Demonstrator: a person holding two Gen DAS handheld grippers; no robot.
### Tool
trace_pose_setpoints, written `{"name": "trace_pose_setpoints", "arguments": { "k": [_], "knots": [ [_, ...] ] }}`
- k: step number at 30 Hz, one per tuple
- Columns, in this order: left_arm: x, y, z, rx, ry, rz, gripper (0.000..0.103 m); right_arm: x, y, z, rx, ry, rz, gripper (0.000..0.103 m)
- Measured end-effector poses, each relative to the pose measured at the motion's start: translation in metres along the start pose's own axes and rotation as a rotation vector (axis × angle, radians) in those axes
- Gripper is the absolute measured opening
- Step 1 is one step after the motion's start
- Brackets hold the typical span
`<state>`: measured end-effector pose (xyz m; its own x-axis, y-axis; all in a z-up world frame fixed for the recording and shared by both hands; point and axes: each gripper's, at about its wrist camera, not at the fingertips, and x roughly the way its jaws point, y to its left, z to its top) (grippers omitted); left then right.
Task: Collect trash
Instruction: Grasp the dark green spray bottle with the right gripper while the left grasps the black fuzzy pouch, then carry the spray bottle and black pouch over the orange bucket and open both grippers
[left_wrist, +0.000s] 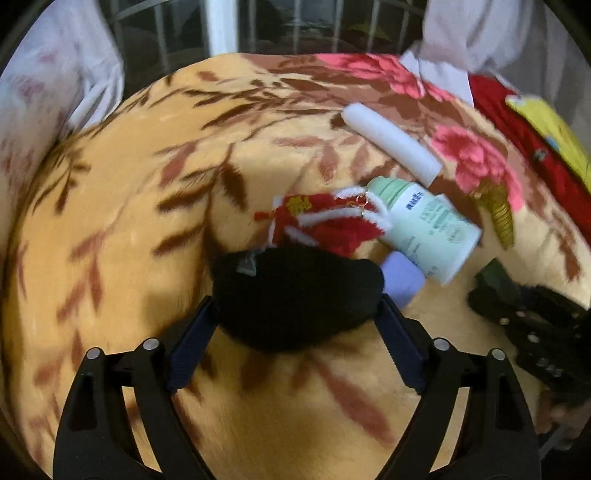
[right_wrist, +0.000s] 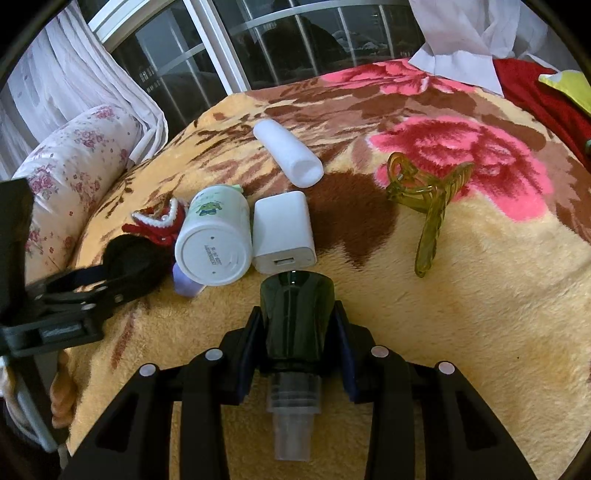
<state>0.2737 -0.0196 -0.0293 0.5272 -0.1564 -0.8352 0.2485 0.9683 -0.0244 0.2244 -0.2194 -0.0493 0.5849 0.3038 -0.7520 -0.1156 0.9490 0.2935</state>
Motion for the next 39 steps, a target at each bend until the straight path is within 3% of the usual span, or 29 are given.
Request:
{"name": "trace_pose_setpoints", "arguments": {
  "k": [4,7,13,18,26,35,39],
  "knots": [
    [0.011,-0.003,0.011,0.058,-0.028,0.050,0.084,0.001,-0.001,0.001,0.005,0.003,0.008,0.037],
    [0.020,-0.001,0.016,0.053,-0.027,0.079,0.077,0.001,-0.001,0.001,0.005,0.003,0.007,0.037],
    [0.019,0.008,0.020,0.003,-0.056,0.038,0.065,0.002,-0.001,0.001,0.002,0.003,0.004,0.037],
    [0.002,0.009,0.011,-0.023,-0.082,0.032,0.062,0.002,-0.001,0.001,0.005,0.002,0.008,0.037],
    [-0.065,0.007,-0.042,-0.117,-0.153,0.005,0.062,-0.006,-0.002,0.002,0.017,-0.022,0.025,0.037],
    [-0.143,-0.027,-0.120,-0.107,-0.267,0.015,0.062,-0.065,0.023,-0.016,-0.053,-0.093,0.047,0.037],
    [-0.157,-0.041,-0.151,-0.096,-0.266,-0.015,0.062,-0.102,0.038,-0.040,-0.090,-0.116,0.080,0.037]
  ]
}}
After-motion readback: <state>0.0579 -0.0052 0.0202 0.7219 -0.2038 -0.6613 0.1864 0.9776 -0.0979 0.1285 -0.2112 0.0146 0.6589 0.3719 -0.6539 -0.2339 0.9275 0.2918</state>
